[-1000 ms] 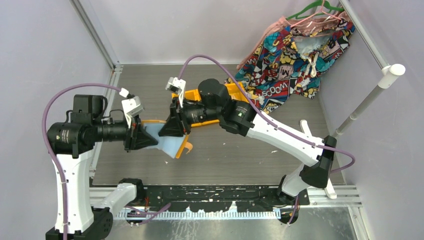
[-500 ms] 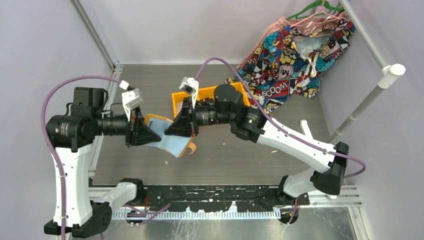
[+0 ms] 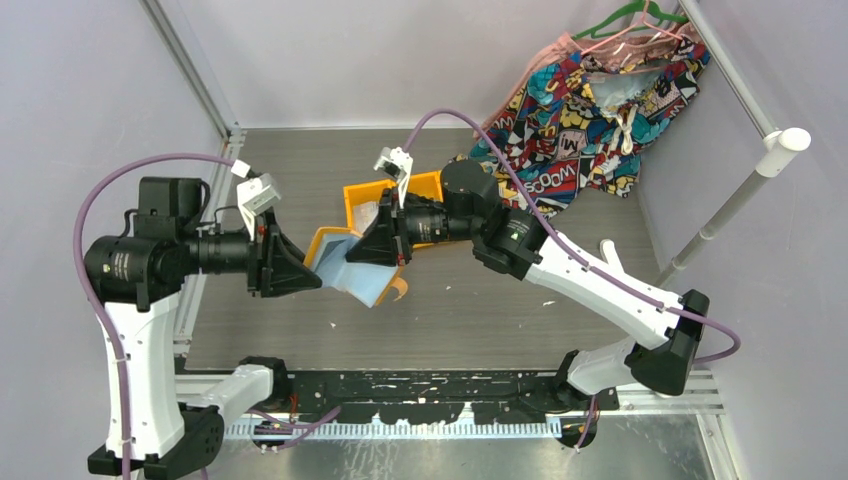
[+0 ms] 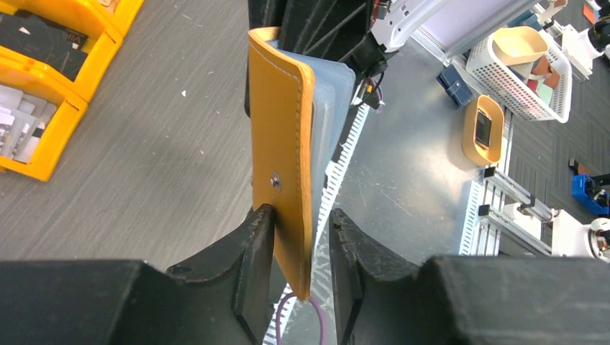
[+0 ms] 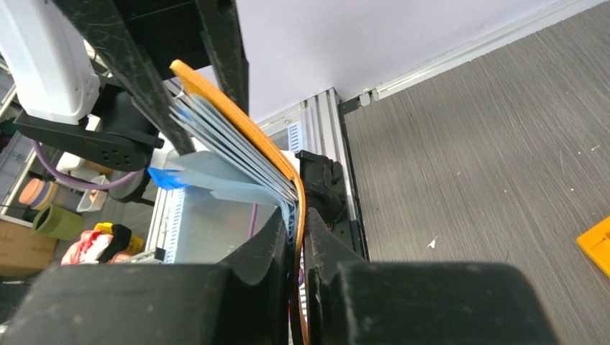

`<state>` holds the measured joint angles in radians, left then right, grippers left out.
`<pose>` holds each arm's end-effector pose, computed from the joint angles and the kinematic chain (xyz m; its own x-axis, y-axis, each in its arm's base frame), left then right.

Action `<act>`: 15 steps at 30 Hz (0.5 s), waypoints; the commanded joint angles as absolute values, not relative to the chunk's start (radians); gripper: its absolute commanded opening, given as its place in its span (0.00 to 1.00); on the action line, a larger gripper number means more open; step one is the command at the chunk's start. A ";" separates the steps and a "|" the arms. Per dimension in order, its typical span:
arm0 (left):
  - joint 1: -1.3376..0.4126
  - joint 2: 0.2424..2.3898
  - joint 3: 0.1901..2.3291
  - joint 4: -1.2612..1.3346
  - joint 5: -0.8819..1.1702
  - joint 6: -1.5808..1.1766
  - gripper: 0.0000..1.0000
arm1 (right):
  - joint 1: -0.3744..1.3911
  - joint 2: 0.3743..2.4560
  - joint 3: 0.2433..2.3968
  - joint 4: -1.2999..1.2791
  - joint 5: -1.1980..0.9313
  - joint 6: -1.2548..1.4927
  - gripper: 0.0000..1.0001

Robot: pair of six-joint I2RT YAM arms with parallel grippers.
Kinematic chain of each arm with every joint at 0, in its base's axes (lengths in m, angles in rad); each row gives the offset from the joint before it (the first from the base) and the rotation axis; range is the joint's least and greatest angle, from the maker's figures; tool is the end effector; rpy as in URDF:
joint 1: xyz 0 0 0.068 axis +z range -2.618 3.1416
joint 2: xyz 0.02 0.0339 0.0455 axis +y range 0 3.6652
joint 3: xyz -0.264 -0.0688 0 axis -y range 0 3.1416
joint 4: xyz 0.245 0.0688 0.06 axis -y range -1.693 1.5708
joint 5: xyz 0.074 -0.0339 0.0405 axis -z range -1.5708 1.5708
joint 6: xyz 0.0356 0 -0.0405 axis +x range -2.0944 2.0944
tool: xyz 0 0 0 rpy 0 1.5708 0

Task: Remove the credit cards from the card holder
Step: Remove the credit card from the card holder.

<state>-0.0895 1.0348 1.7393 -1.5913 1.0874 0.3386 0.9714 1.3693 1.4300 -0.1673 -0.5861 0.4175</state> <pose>0.0870 -0.0395 0.4747 -0.5292 0.2025 -0.8240 0.8212 0.3665 -0.4374 0.1593 0.2680 0.4359 -0.4596 -0.0739 -0.8851 -0.8881 0.0501 0.4570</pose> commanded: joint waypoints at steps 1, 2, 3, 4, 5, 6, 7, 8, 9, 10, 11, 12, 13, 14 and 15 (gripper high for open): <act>-0.089 0.986 1.754 -1.629 1.090 0.224 0.35 | 0.953 1.330 1.420 -0.156 -0.569 0.408 0.10; -0.089 0.981 1.747 -1.608 1.078 0.214 0.35 | 0.953 1.328 1.417 -0.156 -0.578 0.408 0.10; -0.089 0.974 1.738 -1.582 1.062 0.198 0.35 | 0.953 1.326 1.413 -0.155 -0.586 0.409 0.10; -0.089 0.969 1.728 -1.556 1.046 0.181 0.35 | 0.954 1.323 1.411 -0.156 -0.593 0.411 0.10; -0.089 0.962 1.717 -1.528 1.027 0.166 0.35 | 0.954 1.321 1.409 -0.154 -0.599 0.411 0.10; -0.089 0.956 1.703 -1.498 1.005 0.150 0.35 | 0.953 1.319 1.407 -0.151 -0.610 0.414 0.09; -0.089 0.946 1.685 -1.462 0.983 0.130 0.34 | 0.954 1.319 1.408 -0.147 -0.622 0.418 0.09; -0.089 0.935 1.665 -1.423 0.952 0.110 0.32 | 0.953 1.321 1.410 -0.141 -0.633 0.424 0.09; -0.089 0.921 1.636 -1.379 0.925 0.084 0.30 | 0.953 1.323 1.412 -0.138 -0.642 0.431 0.09; -0.090 0.908 1.616 -1.340 0.900 0.067 0.29 | 0.954 1.326 1.413 -0.133 -0.654 0.437 0.09; -0.089 0.895 1.599 -1.309 0.883 0.055 0.28 | 0.954 1.329 1.414 -0.128 -0.663 0.442 0.09; -0.089 0.884 1.584 -1.274 0.868 0.043 0.27 | 0.954 1.331 1.415 -0.125 -0.669 0.448 0.10; -0.089 0.876 1.574 -1.255 0.856 0.030 0.26 | 0.954 1.332 1.414 -0.121 -0.678 0.450 0.10; -0.089 0.871 1.566 -1.242 0.849 0.018 0.26 | 0.955 1.332 1.412 -0.115 -0.690 0.454 0.10; -0.090 0.867 1.564 -1.233 0.846 0.014 0.26 | 0.955 1.332 1.409 -0.109 -0.697 0.457 0.09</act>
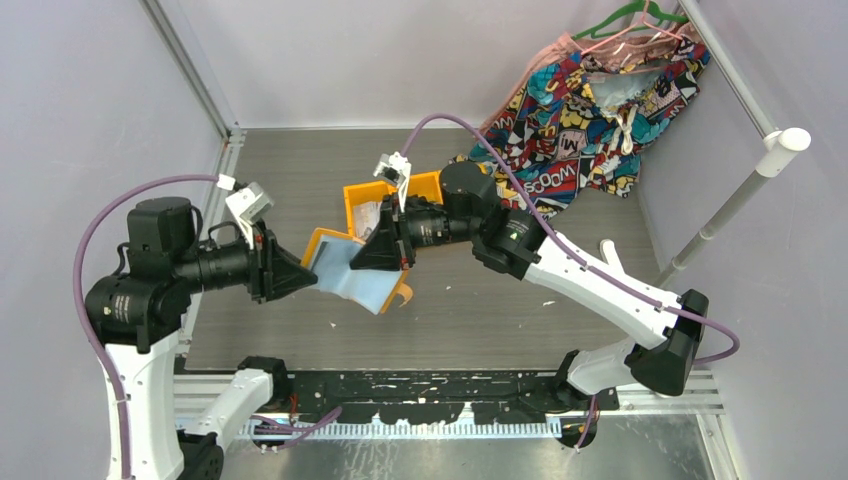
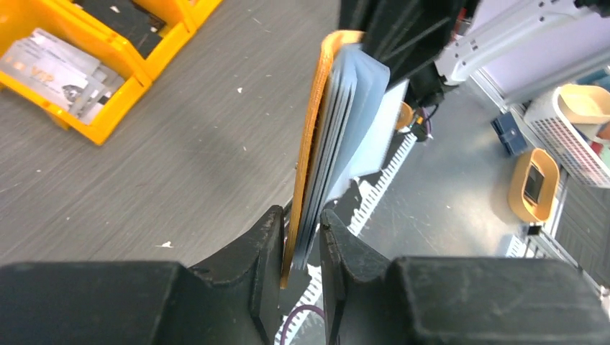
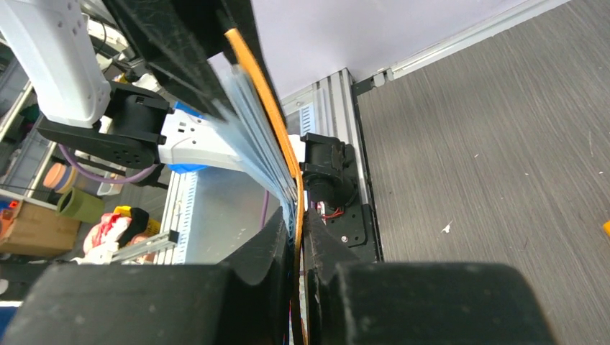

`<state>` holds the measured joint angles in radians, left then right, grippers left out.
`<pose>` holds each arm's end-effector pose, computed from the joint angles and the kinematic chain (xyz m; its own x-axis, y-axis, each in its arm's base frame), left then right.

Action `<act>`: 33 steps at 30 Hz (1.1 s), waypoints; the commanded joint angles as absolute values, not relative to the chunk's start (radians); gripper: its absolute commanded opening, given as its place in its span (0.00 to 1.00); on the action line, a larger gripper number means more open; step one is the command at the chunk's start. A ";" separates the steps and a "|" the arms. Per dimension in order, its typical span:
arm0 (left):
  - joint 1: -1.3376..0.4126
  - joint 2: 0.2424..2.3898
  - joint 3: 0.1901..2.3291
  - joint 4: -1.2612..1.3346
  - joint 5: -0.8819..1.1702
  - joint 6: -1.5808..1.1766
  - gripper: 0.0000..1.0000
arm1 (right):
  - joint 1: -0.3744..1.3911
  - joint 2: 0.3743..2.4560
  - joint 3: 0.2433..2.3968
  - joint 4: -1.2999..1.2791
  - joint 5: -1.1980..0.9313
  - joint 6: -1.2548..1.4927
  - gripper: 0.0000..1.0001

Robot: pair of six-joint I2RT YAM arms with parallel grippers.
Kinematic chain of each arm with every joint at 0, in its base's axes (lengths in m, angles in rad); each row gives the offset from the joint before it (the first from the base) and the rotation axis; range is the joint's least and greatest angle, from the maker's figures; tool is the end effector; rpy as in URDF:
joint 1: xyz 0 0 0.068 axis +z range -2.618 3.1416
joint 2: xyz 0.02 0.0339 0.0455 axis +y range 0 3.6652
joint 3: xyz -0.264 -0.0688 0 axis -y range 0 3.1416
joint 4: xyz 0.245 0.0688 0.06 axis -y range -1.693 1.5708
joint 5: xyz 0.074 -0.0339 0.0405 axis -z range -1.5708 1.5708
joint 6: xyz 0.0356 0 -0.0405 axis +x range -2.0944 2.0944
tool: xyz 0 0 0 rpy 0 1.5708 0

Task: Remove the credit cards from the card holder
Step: Remove the credit card from the card holder.

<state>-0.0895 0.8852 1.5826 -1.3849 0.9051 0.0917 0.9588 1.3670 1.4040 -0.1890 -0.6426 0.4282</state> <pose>0.0735 -0.0347 0.4603 -0.5689 0.1078 -0.8153 0.7157 0.5533 -0.4262 0.1609 0.2664 0.4255 -0.4925 -0.1231 -0.8615 -0.8696 0.0288 0.4930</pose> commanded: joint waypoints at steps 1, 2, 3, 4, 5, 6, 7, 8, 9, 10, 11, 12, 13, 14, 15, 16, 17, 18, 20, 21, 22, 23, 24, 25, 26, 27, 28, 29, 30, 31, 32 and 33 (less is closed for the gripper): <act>-0.090 0.868 1.565 -1.232 0.850 0.013 0.25 | 0.956 1.333 1.408 -0.106 -0.705 0.458 0.09; -0.089 0.871 1.571 -1.235 0.859 0.016 0.25 | 0.955 1.334 1.408 -0.104 -0.715 0.458 0.09; -0.089 0.872 1.575 -1.241 0.870 0.021 0.24 | 0.954 1.334 1.408 -0.101 -0.722 0.457 0.09; -0.089 0.874 1.580 -1.241 0.876 0.021 0.23 | 0.955 1.335 1.407 -0.102 -0.723 0.456 0.09; -0.089 0.876 1.586 -1.247 0.879 0.028 0.24 | 0.955 1.336 1.407 -0.103 -0.726 0.457 0.10; -0.089 0.878 1.596 -1.267 0.893 0.049 0.26 | 0.955 1.335 1.406 -0.104 -0.726 0.455 0.09; -0.090 0.885 1.613 -1.298 0.916 0.083 0.29 | 0.955 1.334 1.404 -0.107 -0.725 0.453 0.09; -0.089 0.892 1.628 -1.324 0.934 0.101 0.33 | 0.955 1.331 1.400 -0.110 -0.720 0.450 0.09; -0.089 0.898 1.641 -1.343 0.949 0.104 0.36 | 0.954 1.329 1.396 -0.110 -0.719 0.447 0.09; -0.090 0.904 1.655 -1.358 0.961 0.106 0.37 | 0.955 1.326 1.392 -0.110 -0.714 0.444 0.09; -0.090 0.912 1.669 -1.369 0.973 0.103 0.37 | 0.955 1.325 1.387 -0.109 -0.711 0.443 0.09; -0.089 0.918 1.685 -1.375 0.983 0.097 0.37 | 0.954 1.325 1.383 -0.109 -0.712 0.443 0.09; -0.089 0.924 1.700 -1.376 0.990 0.087 0.37 | 0.956 1.325 1.382 -0.110 -0.712 0.444 0.09; -0.090 0.930 1.720 -1.377 0.994 0.082 0.37 | 0.956 1.326 1.380 -0.108 -0.711 0.445 0.09; -0.089 0.934 1.733 -1.376 0.997 0.080 0.37 | 0.955 1.325 1.378 -0.107 -0.710 0.448 0.09; -0.089 0.939 1.745 -1.375 0.991 0.080 0.36 | 0.956 1.324 1.374 -0.103 -0.711 0.450 0.09; -0.089 0.942 1.755 -1.371 0.981 0.079 0.35 | 0.955 1.323 1.371 -0.100 -0.713 0.453 0.09; -0.089 0.939 1.754 -1.365 0.975 0.074 0.33 | 0.955 1.322 1.369 -0.094 -0.712 0.457 0.09; -0.090 0.925 1.721 -1.336 0.974 0.053 0.32 | 0.956 1.324 1.371 -0.088 -0.717 0.463 0.09; -0.089 0.916 1.698 -1.313 0.968 0.035 0.31 | 0.956 1.326 1.373 -0.084 -0.721 0.465 0.09; -0.089 0.906 1.674 -1.291 0.955 0.019 0.31 | 0.955 1.327 1.378 -0.083 -0.723 0.468 0.09; -0.090 0.895 1.651 -1.270 0.942 0.007 0.31 | 0.954 1.328 1.380 -0.079 -0.727 0.473 0.09; -0.089 0.886 1.632 -1.254 0.932 0.006 0.31 | 0.955 1.328 1.384 -0.073 -0.731 0.478 0.09; -0.089 0.877 1.613 -1.240 0.925 0.005 0.31 | 0.954 1.330 1.387 -0.067 -0.737 0.484 0.09; -0.089 0.871 1.601 -1.229 0.920 -0.019 0.31 | 0.956 1.331 1.390 -0.064 -0.740 0.488 0.09; -0.090 0.866 1.589 -1.220 0.915 -0.027 0.31 | 0.956 1.330 1.390 -0.060 -0.746 0.489 0.09; -0.089 0.864 1.583 -1.211 0.910 -0.032 0.31 | 0.957 1.328 1.387 -0.056 -0.746 0.490 0.09; -0.089 0.864 1.584 -1.207 0.900 -0.035 0.31 | 0.957 1.326 1.384 -0.056 -0.746 0.489 0.08; -0.089 0.866 1.592 -1.204 0.884 -0.037 0.29 | 0.957 1.324 1.382 -0.057 -0.746 0.489 0.08; -0.089 0.870 1.605 -1.203 0.874 -0.035 0.28 | 0.957 1.322 1.380 -0.062 -0.749 0.488 0.08; -0.090 0.874 1.626 -1.206 0.868 -0.026 0.26 | 0.957 1.319 1.377 -0.063 -0.750 0.487 0.08; -0.090 0.879 1.647 -1.213 0.866 -0.016 0.26 | 0.957 1.315 1.372 -0.065 -0.750 0.484 0.08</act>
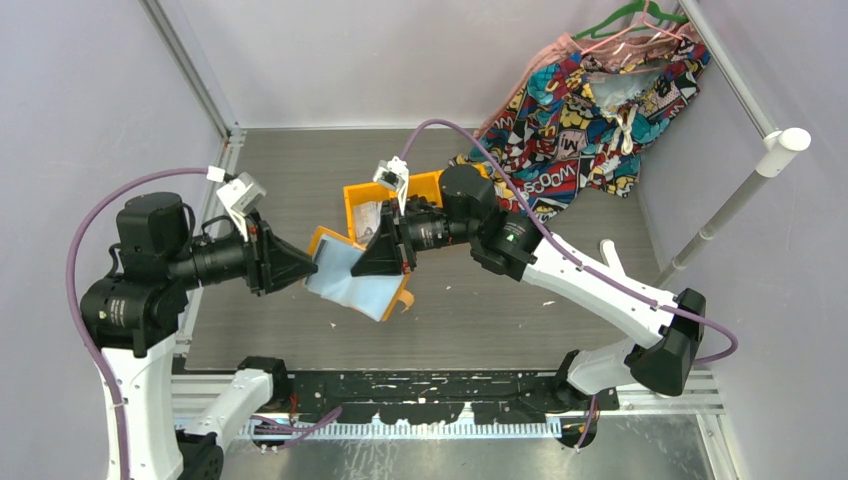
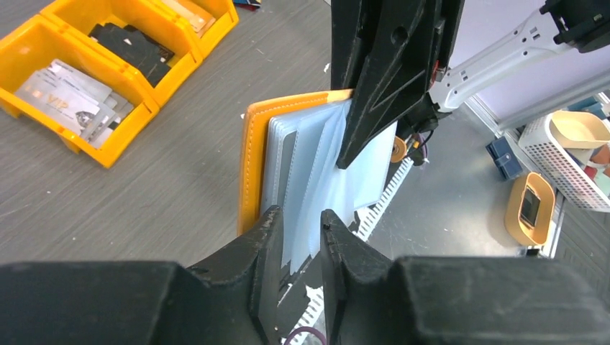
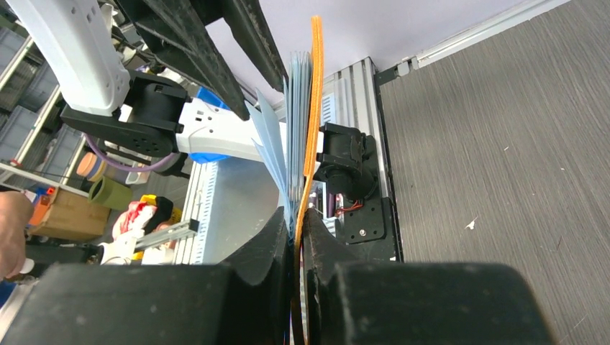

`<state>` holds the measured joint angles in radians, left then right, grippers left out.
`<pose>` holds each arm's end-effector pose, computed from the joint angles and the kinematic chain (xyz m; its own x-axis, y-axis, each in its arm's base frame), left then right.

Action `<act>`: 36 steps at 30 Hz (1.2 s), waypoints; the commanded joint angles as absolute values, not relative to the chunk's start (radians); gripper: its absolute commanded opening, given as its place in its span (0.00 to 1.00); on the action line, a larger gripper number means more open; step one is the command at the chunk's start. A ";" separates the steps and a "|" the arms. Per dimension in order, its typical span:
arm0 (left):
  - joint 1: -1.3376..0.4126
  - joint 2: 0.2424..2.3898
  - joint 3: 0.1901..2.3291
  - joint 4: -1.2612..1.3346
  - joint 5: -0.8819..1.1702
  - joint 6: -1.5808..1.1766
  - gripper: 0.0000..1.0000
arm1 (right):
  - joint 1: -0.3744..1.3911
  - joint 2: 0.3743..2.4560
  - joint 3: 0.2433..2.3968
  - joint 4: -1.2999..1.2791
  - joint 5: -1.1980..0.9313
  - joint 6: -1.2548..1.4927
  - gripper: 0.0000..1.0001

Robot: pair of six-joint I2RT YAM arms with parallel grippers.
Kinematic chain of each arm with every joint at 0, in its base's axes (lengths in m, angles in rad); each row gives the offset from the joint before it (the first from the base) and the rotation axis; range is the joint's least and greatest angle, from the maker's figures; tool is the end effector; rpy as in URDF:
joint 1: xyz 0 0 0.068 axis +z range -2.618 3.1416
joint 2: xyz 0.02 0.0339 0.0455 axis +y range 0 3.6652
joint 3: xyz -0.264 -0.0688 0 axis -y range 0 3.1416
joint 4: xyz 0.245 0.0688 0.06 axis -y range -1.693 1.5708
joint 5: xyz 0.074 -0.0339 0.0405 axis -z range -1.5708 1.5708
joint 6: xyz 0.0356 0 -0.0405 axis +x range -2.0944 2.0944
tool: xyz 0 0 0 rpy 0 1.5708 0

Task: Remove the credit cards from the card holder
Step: Remove the credit card from the card holder.

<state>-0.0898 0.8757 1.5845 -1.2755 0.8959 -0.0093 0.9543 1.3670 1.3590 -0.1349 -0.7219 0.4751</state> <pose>0.0762 -0.0348 0.4696 -0.5413 0.0429 -0.8397 0.7071 0.5636 -0.4270 0.1610 0.2679 0.4157 -0.5263 -0.1489 -0.8371 -0.8432 -0.0355 0.5365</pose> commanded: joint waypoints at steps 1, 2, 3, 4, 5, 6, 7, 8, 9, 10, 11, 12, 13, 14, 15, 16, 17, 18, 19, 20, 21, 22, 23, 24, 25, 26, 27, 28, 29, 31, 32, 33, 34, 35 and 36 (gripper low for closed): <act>-0.089 0.884 1.666 -1.220 0.862 -0.008 0.26 | 0.957 1.311 1.367 -0.066 -0.750 0.481 0.08; -0.089 0.891 1.691 -1.228 0.856 -0.005 0.26 | 0.957 1.306 1.363 -0.067 -0.750 0.479 0.08; -0.089 0.898 1.712 -1.233 0.845 0.020 0.25 | 0.957 1.303 1.358 -0.068 -0.751 0.477 0.08; -0.089 0.904 1.734 -1.232 0.838 0.025 0.25 | 0.957 1.300 1.357 -0.069 -0.752 0.474 0.08; -0.089 0.913 1.748 -1.232 0.838 0.030 0.25 | 0.957 1.299 1.356 -0.070 -0.755 0.474 0.08; -0.089 0.923 1.758 -1.230 0.850 0.026 0.25 | 0.956 1.300 1.356 -0.072 -0.760 0.474 0.08; -0.089 0.935 1.768 -1.237 0.870 0.019 0.26 | 0.957 1.301 1.358 -0.074 -0.762 0.473 0.08; -0.089 0.948 1.776 -1.258 0.899 0.021 0.28 | 0.957 1.301 1.359 -0.075 -0.764 0.473 0.08; -0.089 0.960 1.777 -1.283 0.931 0.034 0.31 | 0.957 1.300 1.359 -0.075 -0.770 0.473 0.08; -0.089 0.967 1.769 -1.305 0.950 0.045 0.36 | 0.958 1.298 1.360 -0.076 -0.773 0.472 0.08; -0.089 0.970 1.758 -1.321 0.957 0.055 0.40 | 0.959 1.297 1.362 -0.076 -0.779 0.474 0.08; -0.089 0.970 1.742 -1.328 0.959 0.064 0.43 | 0.959 1.294 1.362 -0.073 -0.788 0.475 0.08; -0.090 0.968 1.725 -1.329 0.951 0.067 0.47 | 0.958 1.292 1.360 -0.066 -0.798 0.479 0.08; -0.090 0.968 1.714 -1.328 0.939 0.067 0.49 | 0.959 1.290 1.357 -0.056 -0.807 0.483 0.08; -0.089 0.971 1.711 -1.334 0.934 0.069 0.49 | 0.959 1.289 1.355 -0.051 -0.815 0.485 0.08; -0.089 0.977 1.713 -1.346 0.946 0.075 0.49 | 0.959 1.289 1.355 -0.051 -0.819 0.485 0.08; -0.089 0.982 1.715 -1.355 0.959 0.077 0.49 | 0.960 1.290 1.355 -0.052 -0.824 0.485 0.08; -0.090 0.987 1.714 -1.359 0.975 0.073 0.49 | 0.961 1.287 1.355 -0.051 -0.828 0.485 0.08; -0.089 0.990 1.712 -1.363 0.996 0.073 0.49 | 0.963 1.286 1.351 -0.049 -0.832 0.485 0.08; -0.090 0.990 1.707 -1.362 1.016 0.077 0.47 | 0.963 1.283 1.347 -0.044 -0.835 0.486 0.08; -0.089 0.989 1.702 -1.358 1.029 0.079 0.45 | 0.964 1.280 1.342 -0.038 -0.837 0.486 0.08; -0.089 0.986 1.694 -1.346 1.033 0.078 0.44 | 0.965 1.277 1.339 -0.035 -0.837 0.486 0.08; -0.088 0.985 1.689 -1.341 1.034 0.076 0.42 | 0.967 1.275 1.337 -0.033 -0.838 0.485 0.08; -0.089 0.983 1.687 -1.333 1.036 0.077 0.40 | 0.968 1.275 1.336 -0.032 -0.840 0.485 0.08; -0.088 0.984 1.684 -1.330 1.043 0.077 0.39 | 0.969 1.276 1.337 -0.032 -0.841 0.485 0.08; -0.089 0.985 1.681 -1.328 1.053 0.076 0.37 | 0.969 1.278 1.339 -0.032 -0.844 0.485 0.08; -0.089 0.985 1.677 -1.327 1.060 0.073 0.37 | 0.969 1.279 1.341 -0.032 -0.846 0.485 0.08; -0.089 0.984 1.671 -1.324 1.064 0.068 0.36 | 0.969 1.280 1.344 -0.033 -0.848 0.485 0.08; -0.089 0.983 1.664 -1.324 1.069 0.066 0.36 | 0.970 1.282 1.348 -0.034 -0.850 0.484 0.08; -0.089 0.970 1.635 -1.322 1.085 0.063 0.36 | 0.971 1.286 1.355 -0.033 -0.856 0.483 0.08; -0.089 0.964 1.616 -1.320 1.103 0.060 0.37 | 0.971 1.289 1.359 -0.034 -0.861 0.482 0.08; -0.089 0.957 1.595 -1.318 1.124 0.054 0.38 | 0.970 1.291 1.364 -0.034 -0.864 0.481 0.08; -0.088 0.952 1.580 -1.325 1.155 0.052 0.39 | 0.971 1.293 1.367 -0.034 -0.866 0.480 0.08; -0.089 0.950 1.570 -1.340 1.203 0.057 0.40 | 0.970 1.296 1.371 -0.035 -0.869 0.479 0.08; -0.090 0.952 1.568 -1.358 1.234 0.064 0.41 | 0.971 1.297 1.375 -0.035 -0.871 0.479 0.08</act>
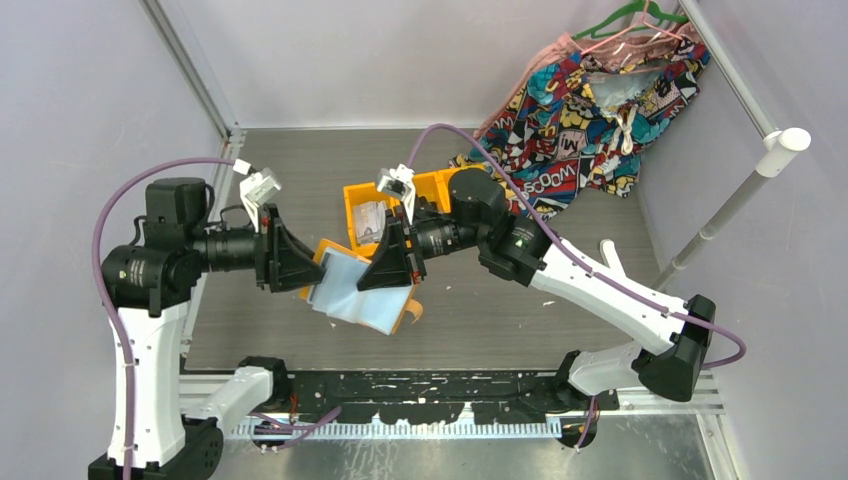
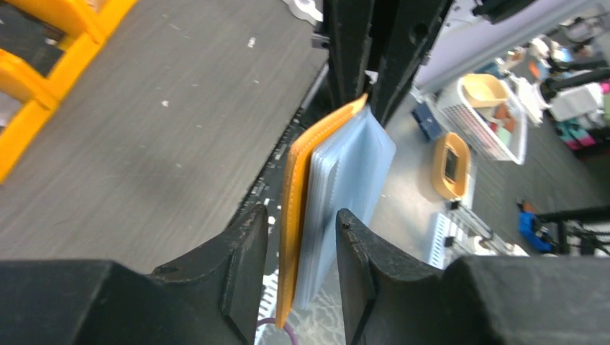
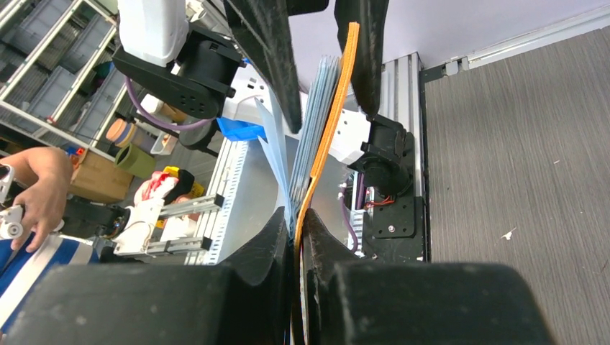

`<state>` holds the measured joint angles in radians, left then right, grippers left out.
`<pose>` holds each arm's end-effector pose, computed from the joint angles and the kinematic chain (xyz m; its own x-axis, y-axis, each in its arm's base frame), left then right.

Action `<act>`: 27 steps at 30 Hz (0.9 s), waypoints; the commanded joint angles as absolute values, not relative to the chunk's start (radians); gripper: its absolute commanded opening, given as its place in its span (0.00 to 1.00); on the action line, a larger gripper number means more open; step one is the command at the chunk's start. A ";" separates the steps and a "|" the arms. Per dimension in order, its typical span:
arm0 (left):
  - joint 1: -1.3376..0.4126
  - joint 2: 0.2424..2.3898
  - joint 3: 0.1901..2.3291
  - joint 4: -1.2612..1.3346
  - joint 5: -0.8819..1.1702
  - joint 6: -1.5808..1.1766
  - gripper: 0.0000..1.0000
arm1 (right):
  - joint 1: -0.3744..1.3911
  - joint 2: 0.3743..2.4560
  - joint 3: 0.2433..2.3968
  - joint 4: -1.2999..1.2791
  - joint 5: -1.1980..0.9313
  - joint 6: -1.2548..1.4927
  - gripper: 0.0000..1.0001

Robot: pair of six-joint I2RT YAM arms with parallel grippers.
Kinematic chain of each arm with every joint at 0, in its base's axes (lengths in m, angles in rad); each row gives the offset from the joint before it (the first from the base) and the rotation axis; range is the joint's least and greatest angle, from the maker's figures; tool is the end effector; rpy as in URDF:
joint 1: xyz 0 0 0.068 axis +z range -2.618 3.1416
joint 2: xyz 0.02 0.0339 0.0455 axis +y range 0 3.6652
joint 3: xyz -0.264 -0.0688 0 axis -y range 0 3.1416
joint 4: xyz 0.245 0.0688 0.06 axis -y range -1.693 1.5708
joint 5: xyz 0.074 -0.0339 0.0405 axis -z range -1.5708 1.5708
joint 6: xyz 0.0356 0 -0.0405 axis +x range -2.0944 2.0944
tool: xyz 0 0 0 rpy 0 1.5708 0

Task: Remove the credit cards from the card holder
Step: Remove the credit card from the card holder.

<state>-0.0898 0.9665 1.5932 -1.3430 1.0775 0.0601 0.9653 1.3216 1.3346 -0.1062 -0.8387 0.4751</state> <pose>0.0986 -0.0404 0.4634 -0.6105 0.0835 -0.7876 0.7421 0.4078 -0.5320 0.1470 0.2588 0.4234 -0.4913 -0.1725 -0.8537 -0.8393 -0.1681 0.5170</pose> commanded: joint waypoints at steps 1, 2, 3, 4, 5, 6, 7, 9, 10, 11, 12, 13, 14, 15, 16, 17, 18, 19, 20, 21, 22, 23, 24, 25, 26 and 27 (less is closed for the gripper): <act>-0.089 0.957 1.569 -1.373 1.259 0.066 0.42 | 0.971 1.299 1.377 -0.035 -0.875 0.479 0.08; -0.089 0.962 1.573 -1.388 1.280 0.065 0.42 | 0.971 1.299 1.380 -0.036 -0.877 0.479 0.08; -0.089 0.969 1.576 -1.406 1.299 0.069 0.43 | 0.970 1.300 1.381 -0.037 -0.881 0.478 0.08; -0.089 0.976 1.578 -1.424 1.322 0.076 0.43 | 0.971 1.297 1.381 -0.038 -0.883 0.479 0.08; -0.089 0.986 1.578 -1.438 1.345 0.077 0.43 | 0.970 1.298 1.382 -0.038 -0.884 0.477 0.08; -0.089 0.992 1.577 -1.446 1.374 0.070 0.43 | 0.971 1.299 1.384 -0.038 -0.886 0.477 0.08; -0.089 0.996 1.574 -1.446 1.400 0.056 0.43 | 0.971 1.300 1.389 -0.037 -0.889 0.478 0.08; -0.089 0.997 1.562 -1.431 1.443 0.027 0.41 | 0.971 1.304 1.394 -0.031 -0.895 0.478 0.08; -0.090 0.991 1.552 -1.415 1.451 0.012 0.40 | 0.973 1.305 1.398 -0.026 -0.897 0.480 0.08; -0.089 0.983 1.541 -1.389 1.449 -0.010 0.38 | 0.973 1.306 1.401 -0.019 -0.901 0.482 0.08; -0.089 0.972 1.526 -1.359 1.443 -0.045 0.35 | 0.974 1.309 1.406 -0.016 -0.904 0.484 0.08; -0.089 0.959 1.512 -1.321 1.431 -0.074 0.33 | 0.976 1.311 1.411 -0.013 -0.907 0.487 0.08; -0.089 0.945 1.498 -1.284 1.416 -0.104 0.30 | 0.977 1.311 1.412 -0.008 -0.910 0.490 0.08; -0.089 0.930 1.487 -1.251 1.400 -0.126 0.28 | 0.979 1.312 1.413 0.008 -0.912 0.497 0.08; -0.089 0.916 1.478 -1.220 1.381 -0.145 0.25 | 0.981 1.311 1.413 0.033 -0.915 0.506 0.08; -0.089 0.904 1.471 -1.196 1.360 -0.160 0.20 | 0.983 1.311 1.412 0.052 -0.919 0.516 0.09; -0.089 0.894 1.470 -1.180 1.334 -0.168 0.17 | 0.986 1.311 1.411 0.064 -0.920 0.521 0.10; -0.089 0.887 1.471 -1.170 1.321 -0.171 0.14 | 0.987 1.310 1.415 0.066 -0.922 0.523 0.10; -0.089 0.882 1.474 -1.166 1.313 -0.172 0.12 | 0.989 1.309 1.415 0.068 -0.921 0.523 0.11; -0.089 0.878 1.476 -1.163 1.308 -0.172 0.12 | 0.988 1.309 1.414 0.069 -0.919 0.523 0.13; -0.089 0.876 1.477 -1.158 1.305 -0.174 0.11 | 0.988 1.309 1.413 0.069 -0.920 0.523 0.20; -0.088 0.872 1.477 -1.150 1.303 -0.177 0.10 | 0.989 1.309 1.412 0.071 -0.920 0.527 0.32; -0.089 0.868 1.479 -1.144 1.293 -0.182 0.07 | 0.990 1.307 1.408 0.072 -0.916 0.529 0.48; -0.089 0.866 1.485 -1.139 1.280 -0.179 0.04 | 0.989 1.303 1.402 0.074 -0.908 0.528 0.63; -0.089 0.863 1.492 -1.138 1.265 -0.171 0.02 | 0.989 1.295 1.396 0.078 -0.899 0.526 0.76; -0.089 0.860 1.506 -1.145 1.239 -0.152 0.00 | 0.987 1.284 1.391 0.071 -0.882 0.517 0.87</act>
<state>-0.0898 0.8627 1.4673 -1.2045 1.2972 -0.1463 0.9859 1.3228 1.3617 -0.0086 -0.9031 0.5228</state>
